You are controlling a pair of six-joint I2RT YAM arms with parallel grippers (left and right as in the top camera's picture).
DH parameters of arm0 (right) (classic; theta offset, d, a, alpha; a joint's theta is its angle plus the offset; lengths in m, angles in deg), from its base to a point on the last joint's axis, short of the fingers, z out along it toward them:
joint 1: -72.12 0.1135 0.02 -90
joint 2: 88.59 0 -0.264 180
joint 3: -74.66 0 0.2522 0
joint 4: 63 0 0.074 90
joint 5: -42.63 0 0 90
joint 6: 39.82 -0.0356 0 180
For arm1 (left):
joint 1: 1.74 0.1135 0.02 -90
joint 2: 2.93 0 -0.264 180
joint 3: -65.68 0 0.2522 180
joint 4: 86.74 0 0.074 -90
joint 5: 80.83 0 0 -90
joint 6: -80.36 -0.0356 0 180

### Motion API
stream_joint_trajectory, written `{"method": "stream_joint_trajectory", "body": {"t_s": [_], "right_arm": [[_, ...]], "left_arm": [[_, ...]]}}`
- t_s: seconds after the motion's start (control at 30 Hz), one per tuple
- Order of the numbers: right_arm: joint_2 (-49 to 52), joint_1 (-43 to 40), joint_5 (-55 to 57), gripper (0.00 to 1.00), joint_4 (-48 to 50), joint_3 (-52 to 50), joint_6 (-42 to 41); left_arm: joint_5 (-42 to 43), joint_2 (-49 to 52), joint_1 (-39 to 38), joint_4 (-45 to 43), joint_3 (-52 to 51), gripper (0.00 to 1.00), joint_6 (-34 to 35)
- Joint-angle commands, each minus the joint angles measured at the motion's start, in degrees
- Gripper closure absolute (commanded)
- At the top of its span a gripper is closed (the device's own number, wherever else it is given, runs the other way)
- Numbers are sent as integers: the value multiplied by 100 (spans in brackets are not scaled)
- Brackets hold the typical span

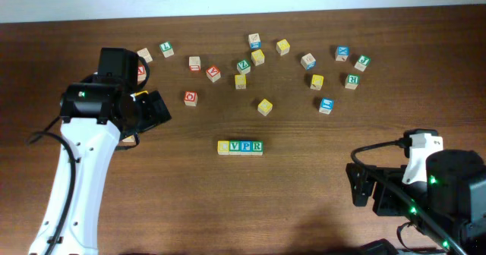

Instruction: Spell out CVPR

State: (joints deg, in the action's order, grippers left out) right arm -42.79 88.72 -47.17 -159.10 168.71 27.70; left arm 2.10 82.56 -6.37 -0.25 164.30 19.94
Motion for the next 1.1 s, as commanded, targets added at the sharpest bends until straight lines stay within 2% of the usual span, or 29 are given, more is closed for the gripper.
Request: {"method": "stream_joint_trajectory", "body": {"t_s": [0.0,0.03,0.13,0.2,0.27,0.33,0.6,0.77,0.9,1.07], "right_arm": [[-11,-142,378,2,31,-264,114],[-50,-275,463,2,105,-391,129],[-651,-592,437,2,1329,-1368,647],[-1447,-627,457,2,2356,-2415,876],[-2026,-852,459,2,2837,-3204,881],[-2669,-885,439,2,3462,-4065,1338],[-4507,-885,133,2,5720,-6513,1825],[-4562,-885,39,2,6839,-7104,1928],[-4562,-887,-107,2,8338,-7903,1928],[-4562,-960,-111,2,8115,-7997,1969]], "left_arm": [[35,-33,28,0,46,1,-55],[35,-33,28,0,46,1,-55],[35,-33,28,0,48,1,-55],[35,-33,31,0,48,1,-55],[35,-33,28,0,46,1,-55],[35,-33,28,2,48,1,-55],[35,-33,28,0,46,1,-55],[35,-33,31,2,46,1,-55],[35,-33,28,2,48,1,-55],[35,-33,31,2,46,1,-55]]}}
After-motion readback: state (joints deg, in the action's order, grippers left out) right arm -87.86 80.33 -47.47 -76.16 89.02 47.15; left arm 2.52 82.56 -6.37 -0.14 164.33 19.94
